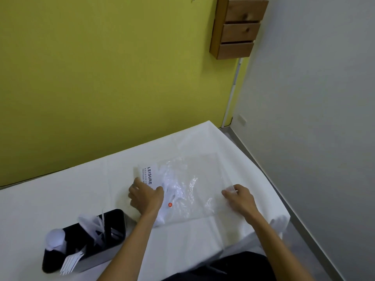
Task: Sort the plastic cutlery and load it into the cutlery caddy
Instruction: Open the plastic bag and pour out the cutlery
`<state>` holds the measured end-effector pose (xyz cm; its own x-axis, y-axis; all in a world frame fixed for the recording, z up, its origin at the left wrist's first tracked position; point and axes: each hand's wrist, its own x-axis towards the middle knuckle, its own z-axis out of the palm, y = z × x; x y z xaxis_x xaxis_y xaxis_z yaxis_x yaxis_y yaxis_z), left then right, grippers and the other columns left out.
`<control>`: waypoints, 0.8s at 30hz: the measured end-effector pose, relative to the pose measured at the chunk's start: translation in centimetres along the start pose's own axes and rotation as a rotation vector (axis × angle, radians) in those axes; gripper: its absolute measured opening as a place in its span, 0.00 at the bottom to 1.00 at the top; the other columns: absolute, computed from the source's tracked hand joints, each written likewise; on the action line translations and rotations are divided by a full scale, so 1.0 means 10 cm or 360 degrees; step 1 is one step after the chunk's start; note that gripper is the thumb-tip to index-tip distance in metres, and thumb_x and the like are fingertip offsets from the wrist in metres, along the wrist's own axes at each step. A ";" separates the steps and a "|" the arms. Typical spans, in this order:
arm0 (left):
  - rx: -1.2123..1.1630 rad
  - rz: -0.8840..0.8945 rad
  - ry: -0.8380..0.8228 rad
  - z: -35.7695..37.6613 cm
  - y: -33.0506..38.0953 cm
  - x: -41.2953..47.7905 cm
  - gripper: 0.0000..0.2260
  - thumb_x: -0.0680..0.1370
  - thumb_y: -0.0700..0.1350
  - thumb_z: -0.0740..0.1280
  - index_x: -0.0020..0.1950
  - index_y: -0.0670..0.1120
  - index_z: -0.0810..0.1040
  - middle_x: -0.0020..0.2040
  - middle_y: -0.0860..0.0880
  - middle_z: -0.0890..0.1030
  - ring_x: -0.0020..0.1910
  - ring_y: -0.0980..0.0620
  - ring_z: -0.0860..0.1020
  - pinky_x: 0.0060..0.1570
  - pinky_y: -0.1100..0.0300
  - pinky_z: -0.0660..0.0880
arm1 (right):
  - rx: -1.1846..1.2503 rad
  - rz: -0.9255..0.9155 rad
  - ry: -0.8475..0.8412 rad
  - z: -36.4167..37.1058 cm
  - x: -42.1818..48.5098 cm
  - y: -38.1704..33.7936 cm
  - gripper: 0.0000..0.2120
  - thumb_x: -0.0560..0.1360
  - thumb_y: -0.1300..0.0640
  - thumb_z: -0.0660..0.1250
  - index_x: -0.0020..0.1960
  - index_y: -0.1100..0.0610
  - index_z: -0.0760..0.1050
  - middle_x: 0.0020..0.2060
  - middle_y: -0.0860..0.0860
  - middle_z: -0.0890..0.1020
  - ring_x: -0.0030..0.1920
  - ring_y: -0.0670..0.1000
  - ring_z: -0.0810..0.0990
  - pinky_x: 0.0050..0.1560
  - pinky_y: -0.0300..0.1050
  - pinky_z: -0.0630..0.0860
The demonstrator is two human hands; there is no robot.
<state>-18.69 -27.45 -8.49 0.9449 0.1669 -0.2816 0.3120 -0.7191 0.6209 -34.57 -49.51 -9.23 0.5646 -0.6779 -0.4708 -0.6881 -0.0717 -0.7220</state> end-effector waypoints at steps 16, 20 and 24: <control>0.0570 0.1444 -0.1520 0.74 0.96 -0.97 0.17 0.82 0.48 0.64 0.71 0.55 0.76 0.60 0.44 0.77 0.57 0.49 0.78 0.64 0.57 0.72 | 0.1101 0.0255 0.0180 -0.10 -0.46 0.28 0.19 0.71 0.64 0.77 0.55 0.60 0.70 0.41 0.61 0.86 0.42 0.58 0.87 0.46 0.53 0.84; 0.0996 0.1628 -0.1653 0.80 1.08 -0.89 0.13 0.82 0.52 0.63 0.66 0.56 0.79 0.61 0.42 0.73 0.58 0.45 0.76 0.65 0.51 0.72 | 0.1002 0.0164 0.0186 -0.09 -0.54 0.32 0.25 0.72 0.60 0.77 0.57 0.57 0.63 0.44 0.59 0.85 0.40 0.55 0.87 0.46 0.50 0.83; 0.1170 0.1851 -0.1686 0.79 1.23 -0.88 0.09 0.81 0.51 0.66 0.59 0.51 0.82 0.53 0.43 0.75 0.49 0.49 0.75 0.51 0.56 0.70 | 0.0785 0.0096 0.0147 -0.04 -0.57 0.37 0.23 0.73 0.56 0.76 0.54 0.54 0.62 0.39 0.53 0.87 0.40 0.52 0.87 0.51 0.52 0.82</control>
<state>-23.93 -43.09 -4.11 0.0614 -0.8800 -0.4709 -0.8189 -0.3142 0.4803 -40.52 -46.24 -9.02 0.4725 -0.7336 -0.4884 -0.4083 0.3089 -0.8590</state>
